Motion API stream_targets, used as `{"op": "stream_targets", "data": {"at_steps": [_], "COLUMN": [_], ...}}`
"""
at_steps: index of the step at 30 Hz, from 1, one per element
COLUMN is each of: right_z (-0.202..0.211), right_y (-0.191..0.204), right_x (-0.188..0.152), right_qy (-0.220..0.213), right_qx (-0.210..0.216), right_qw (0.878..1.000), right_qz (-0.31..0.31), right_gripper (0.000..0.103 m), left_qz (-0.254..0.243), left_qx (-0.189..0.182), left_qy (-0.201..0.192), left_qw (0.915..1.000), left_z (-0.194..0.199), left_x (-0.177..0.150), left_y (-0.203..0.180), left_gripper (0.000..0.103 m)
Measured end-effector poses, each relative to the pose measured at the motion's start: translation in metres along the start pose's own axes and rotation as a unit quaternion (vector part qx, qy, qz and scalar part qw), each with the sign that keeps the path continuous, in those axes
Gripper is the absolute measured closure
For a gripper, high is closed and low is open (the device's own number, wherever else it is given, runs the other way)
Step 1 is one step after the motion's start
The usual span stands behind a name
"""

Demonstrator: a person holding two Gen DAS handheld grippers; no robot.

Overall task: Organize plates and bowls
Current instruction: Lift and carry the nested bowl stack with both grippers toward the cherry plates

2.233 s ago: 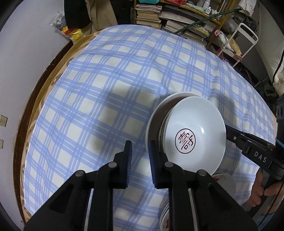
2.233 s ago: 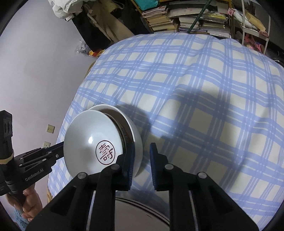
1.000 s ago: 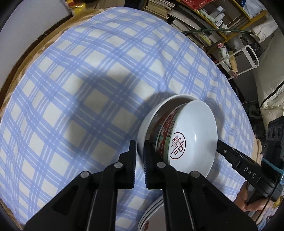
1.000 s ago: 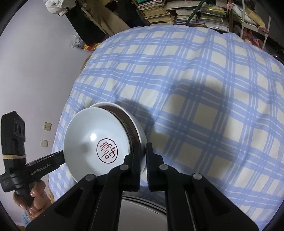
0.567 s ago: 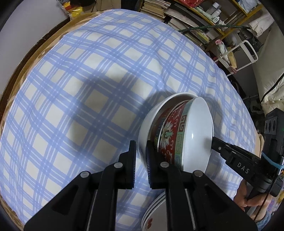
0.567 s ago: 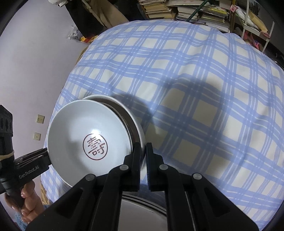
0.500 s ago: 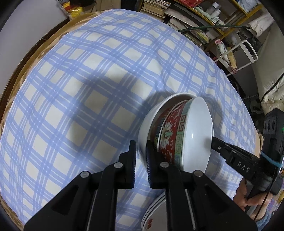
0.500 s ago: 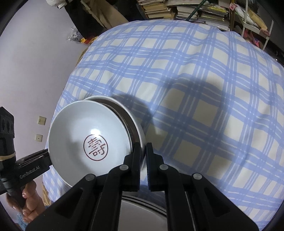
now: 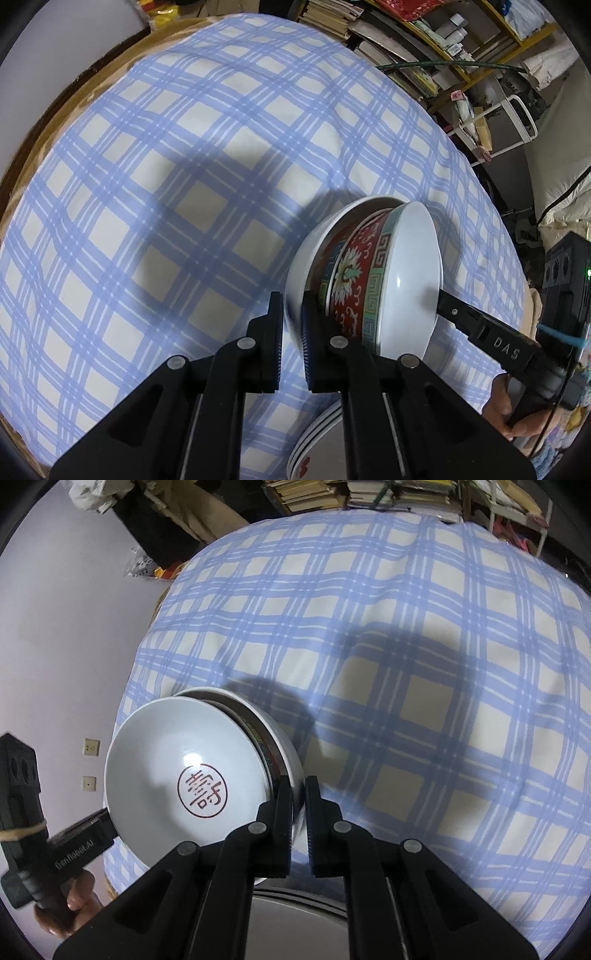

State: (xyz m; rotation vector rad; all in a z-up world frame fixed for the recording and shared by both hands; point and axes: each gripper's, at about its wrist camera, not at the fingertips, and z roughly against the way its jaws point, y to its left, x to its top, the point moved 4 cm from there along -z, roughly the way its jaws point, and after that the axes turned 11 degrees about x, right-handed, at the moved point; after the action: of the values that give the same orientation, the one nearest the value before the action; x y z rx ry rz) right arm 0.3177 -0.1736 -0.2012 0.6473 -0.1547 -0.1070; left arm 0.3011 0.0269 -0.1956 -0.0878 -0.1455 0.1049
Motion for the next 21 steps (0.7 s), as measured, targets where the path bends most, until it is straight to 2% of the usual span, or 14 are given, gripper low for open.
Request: {"op": "stream_targets", "data": {"at_steps": [11, 15, 21], "right_z": [-0.001, 0.0, -0.002], "right_y": [0.012, 0.012, 0.013], "right_x": [0.001, 0.0, 0.001], "right_qy": [-0.011, -0.023, -0.014], "right_qx": [-0.046, -0.061, -0.058], "right_qw": [0.998, 0.997, 0.997], "right_qz": [0.037, 0.045, 0.057], "right_gripper": [0.094, 0.095, 0.094], "left_qz": [-0.008, -0.03, -0.028], "left_qx": [0.007, 0.022, 0.023], "left_qy": [-0.03, -0.034, -0.034], "left_qw": [0.9995, 0.9987, 0.9988], "left_z": [0.005, 0.006, 0.005], "left_x": [-0.001, 0.0, 0.0], "left_y": [-0.004, -0.01, -0.01], "left_gripper": [0.096, 0.096, 0.096]}}
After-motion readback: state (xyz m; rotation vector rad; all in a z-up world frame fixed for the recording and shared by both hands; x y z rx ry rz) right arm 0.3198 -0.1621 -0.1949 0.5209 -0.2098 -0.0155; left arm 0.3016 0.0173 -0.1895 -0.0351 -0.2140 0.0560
